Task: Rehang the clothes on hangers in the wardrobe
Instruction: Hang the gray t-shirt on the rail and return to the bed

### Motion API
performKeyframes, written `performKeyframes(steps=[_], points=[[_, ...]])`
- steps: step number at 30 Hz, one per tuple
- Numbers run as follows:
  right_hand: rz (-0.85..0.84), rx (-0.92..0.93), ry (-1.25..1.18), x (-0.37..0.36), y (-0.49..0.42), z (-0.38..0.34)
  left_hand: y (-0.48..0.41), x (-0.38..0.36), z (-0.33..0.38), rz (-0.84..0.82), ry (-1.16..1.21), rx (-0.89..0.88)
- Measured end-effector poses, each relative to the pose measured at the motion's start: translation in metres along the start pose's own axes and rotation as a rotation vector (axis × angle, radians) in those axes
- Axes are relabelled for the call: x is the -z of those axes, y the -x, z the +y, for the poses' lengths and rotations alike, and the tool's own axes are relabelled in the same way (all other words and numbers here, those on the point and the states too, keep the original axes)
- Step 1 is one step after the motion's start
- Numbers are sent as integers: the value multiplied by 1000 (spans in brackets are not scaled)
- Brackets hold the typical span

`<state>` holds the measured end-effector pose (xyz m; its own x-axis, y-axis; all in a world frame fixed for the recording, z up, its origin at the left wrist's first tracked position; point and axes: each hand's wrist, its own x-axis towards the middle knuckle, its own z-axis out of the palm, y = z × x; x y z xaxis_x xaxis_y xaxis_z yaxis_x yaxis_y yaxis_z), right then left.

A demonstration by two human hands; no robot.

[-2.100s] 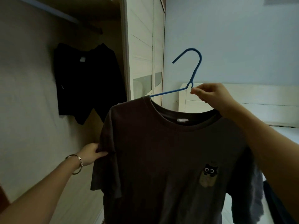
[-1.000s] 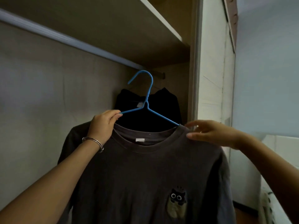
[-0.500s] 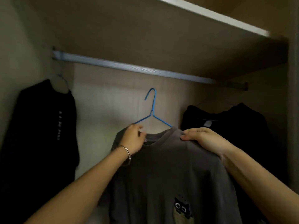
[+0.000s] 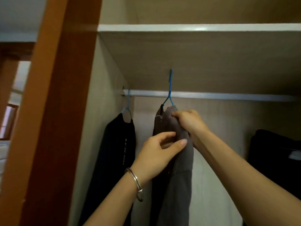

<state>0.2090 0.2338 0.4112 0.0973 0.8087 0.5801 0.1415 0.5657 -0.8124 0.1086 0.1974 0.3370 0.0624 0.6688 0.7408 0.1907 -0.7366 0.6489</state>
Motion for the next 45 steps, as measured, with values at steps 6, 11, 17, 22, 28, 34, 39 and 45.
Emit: performKeyframes(steps=[6,11,17,22,28,34,39,45], points=[[-114,-43,39,-51,-14,-4,-4,32,3,186,-391,-121],[-142,-97,-12,-84,-24,21,4,44,-2,207,-600,-129],[-268,-35,45,-100,-27,23,6,56,-7,312,-693,-77],[-346,15,67,-103,-25,26,8,67,-7,362,-790,-53],[-547,-29,-29,-82,-7,27,16,67,-8,372,-913,-38],[-538,-3,-78,-81,0,27,17,59,-8,317,-1052,-7],[-416,39,-138,-75,0,24,7,52,-9,329,-1111,-25],[-527,35,-91,-79,10,26,17,64,-15,359,-1148,-21]])
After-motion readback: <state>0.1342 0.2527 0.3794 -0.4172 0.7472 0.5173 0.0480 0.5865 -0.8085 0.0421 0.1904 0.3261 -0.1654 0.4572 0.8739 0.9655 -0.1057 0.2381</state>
